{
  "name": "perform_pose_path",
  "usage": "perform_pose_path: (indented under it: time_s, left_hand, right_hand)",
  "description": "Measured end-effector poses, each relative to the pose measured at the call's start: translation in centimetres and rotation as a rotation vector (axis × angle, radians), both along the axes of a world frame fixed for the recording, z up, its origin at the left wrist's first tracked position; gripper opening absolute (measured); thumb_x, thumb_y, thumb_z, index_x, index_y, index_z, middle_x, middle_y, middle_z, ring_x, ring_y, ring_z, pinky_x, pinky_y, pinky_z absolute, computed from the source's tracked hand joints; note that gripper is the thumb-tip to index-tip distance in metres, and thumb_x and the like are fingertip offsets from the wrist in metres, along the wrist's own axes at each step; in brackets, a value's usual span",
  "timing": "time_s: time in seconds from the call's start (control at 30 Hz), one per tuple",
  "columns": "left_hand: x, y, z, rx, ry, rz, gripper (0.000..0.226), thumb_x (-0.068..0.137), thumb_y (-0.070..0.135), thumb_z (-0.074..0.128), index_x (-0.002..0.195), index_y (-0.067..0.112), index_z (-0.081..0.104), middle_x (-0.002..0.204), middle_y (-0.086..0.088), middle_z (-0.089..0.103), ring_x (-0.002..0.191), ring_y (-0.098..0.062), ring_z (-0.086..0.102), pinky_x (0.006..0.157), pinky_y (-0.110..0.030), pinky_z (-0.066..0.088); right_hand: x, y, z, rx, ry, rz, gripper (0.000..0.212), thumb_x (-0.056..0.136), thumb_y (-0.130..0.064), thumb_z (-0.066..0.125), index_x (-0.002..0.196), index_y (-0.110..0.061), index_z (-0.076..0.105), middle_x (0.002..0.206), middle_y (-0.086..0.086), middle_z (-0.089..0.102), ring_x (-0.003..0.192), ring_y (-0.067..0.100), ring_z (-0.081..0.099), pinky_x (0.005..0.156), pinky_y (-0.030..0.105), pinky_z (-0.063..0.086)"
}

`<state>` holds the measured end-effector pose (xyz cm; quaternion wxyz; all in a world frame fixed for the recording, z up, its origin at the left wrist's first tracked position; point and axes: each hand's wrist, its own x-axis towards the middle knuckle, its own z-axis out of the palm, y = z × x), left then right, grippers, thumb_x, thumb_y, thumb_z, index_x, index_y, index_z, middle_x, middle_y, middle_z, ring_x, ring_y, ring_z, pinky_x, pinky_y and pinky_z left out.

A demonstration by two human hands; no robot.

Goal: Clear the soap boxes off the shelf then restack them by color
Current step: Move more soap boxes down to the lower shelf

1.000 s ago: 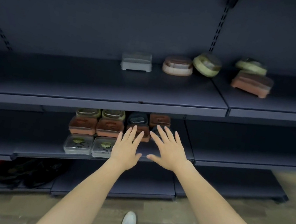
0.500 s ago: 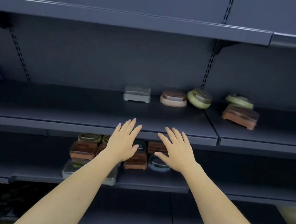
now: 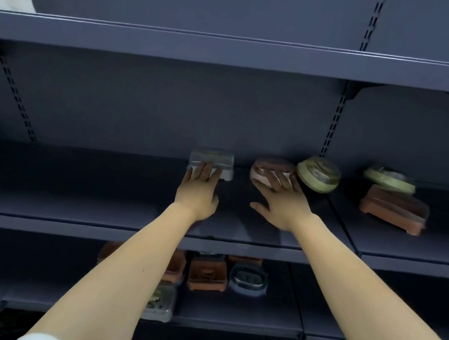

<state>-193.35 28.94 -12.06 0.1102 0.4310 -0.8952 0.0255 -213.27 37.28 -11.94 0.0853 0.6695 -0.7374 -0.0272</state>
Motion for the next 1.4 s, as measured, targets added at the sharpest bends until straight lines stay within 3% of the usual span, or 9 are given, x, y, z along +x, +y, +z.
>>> perform_pose_path:
  time_s: [0.2, 0.4, 0.67, 0.97, 1.2, 1.4]
  left_hand:
    - [-1.3, -4.9, -1.3, 0.017, 0.006, 0.018, 0.064, 0.098, 0.029, 0.038, 0.151, 0.019, 0.004, 0.159, -0.004, -0.006, 0.145, -0.021, -0.011, 0.117, -0.036, -0.009]
    - [-2.8, -8.6, -2.2, 0.03, 0.099, 0.024, 0.064, 0.097, 0.03, 0.042, 0.15, 0.018, 0.008, 0.158, -0.004, 0.006, 0.145, -0.023, -0.002, 0.117, -0.037, -0.006]
    - [-4.6, -11.3, -3.9, 0.014, 0.101, 0.043, 0.075, 0.091, 0.045, 0.048, 0.149, 0.014, 0.013, 0.156, -0.005, 0.013, 0.145, -0.024, 0.004, 0.119, -0.038, 0.0]
    - [-3.8, -10.0, -3.6, -0.001, 0.096, 0.011, 0.071, 0.091, 0.046, 0.048, 0.148, 0.016, 0.017, 0.154, -0.003, 0.018, 0.144, -0.021, 0.009, 0.118, -0.038, 0.003]
    - [-1.7, -6.1, -2.9, 0.075, 0.088, 0.006, 0.069, 0.094, 0.044, 0.043, 0.15, 0.023, 0.008, 0.157, 0.0, 0.01, 0.145, -0.02, 0.003, 0.119, -0.035, -0.004]
    - [0.7, -1.7, -2.8, 0.089, 0.065, -0.002, 0.071, 0.094, 0.047, 0.043, 0.15, 0.024, 0.006, 0.157, 0.0, 0.009, 0.145, -0.022, 0.006, 0.119, -0.036, 0.003]
  right_hand:
    - [-2.7, -4.5, -0.8, -0.035, -0.056, -0.048, 0.067, 0.096, -0.056, 0.027, 0.151, -0.027, 0.002, 0.159, 0.002, 0.005, 0.145, 0.024, 0.001, 0.117, 0.046, 0.003]
    - [-4.2, -7.8, -0.7, -0.164, -0.117, -0.096, 0.073, 0.098, -0.047, 0.032, 0.15, -0.014, -0.007, 0.159, 0.008, -0.006, 0.146, 0.024, -0.002, 0.117, 0.042, -0.002]
    - [-5.7, -10.8, -2.1, -0.059, -0.093, -0.208, 0.074, 0.098, -0.049, 0.028, 0.15, -0.006, -0.002, 0.158, 0.013, -0.001, 0.146, 0.027, -0.002, 0.117, 0.043, -0.005]
    - [-4.2, -10.1, -2.4, -0.088, -0.17, -0.173, 0.069, 0.095, -0.049, 0.037, 0.149, -0.012, 0.015, 0.157, 0.011, 0.012, 0.144, 0.028, 0.01, 0.117, 0.044, 0.003]
    - [-1.3, -6.8, -2.2, -0.042, -0.203, -0.149, 0.074, 0.092, -0.053, 0.039, 0.15, -0.016, 0.012, 0.157, 0.008, 0.011, 0.142, 0.03, 0.012, 0.117, 0.045, 0.008]
    - [0.9, -2.7, -2.1, -0.011, -0.194, -0.135, 0.073, 0.093, -0.053, 0.039, 0.151, -0.021, 0.009, 0.157, 0.007, 0.011, 0.142, 0.031, 0.013, 0.117, 0.045, 0.009]
